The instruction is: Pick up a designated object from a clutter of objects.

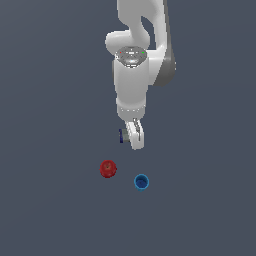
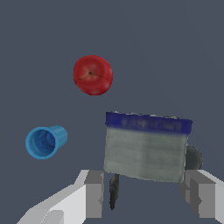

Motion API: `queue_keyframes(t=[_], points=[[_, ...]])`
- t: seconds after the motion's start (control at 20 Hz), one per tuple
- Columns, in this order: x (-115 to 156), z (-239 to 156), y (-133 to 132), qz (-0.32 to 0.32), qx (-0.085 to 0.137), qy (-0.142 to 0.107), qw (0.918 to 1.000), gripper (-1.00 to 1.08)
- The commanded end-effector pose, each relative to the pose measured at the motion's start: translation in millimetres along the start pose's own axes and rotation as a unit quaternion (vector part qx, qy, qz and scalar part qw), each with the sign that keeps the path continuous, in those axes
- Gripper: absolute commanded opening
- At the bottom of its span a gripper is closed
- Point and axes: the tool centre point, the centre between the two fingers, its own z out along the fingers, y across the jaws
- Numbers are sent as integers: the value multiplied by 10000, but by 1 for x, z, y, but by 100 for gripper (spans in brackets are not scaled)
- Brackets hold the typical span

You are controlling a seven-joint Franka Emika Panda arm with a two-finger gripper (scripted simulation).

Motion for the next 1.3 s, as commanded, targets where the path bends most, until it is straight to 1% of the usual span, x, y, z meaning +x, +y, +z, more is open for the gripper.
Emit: queue_keyframes(t=[0.0, 0.8, 1.0, 1.25], points=[[7, -21, 11, 5, -6, 4, 10000, -100], [51, -160, 79, 36, -47, 54, 10000, -100], [58, -188, 91, 37, -53, 55, 10000, -100], [65, -213, 101, 34, -60, 54, 10000, -100]])
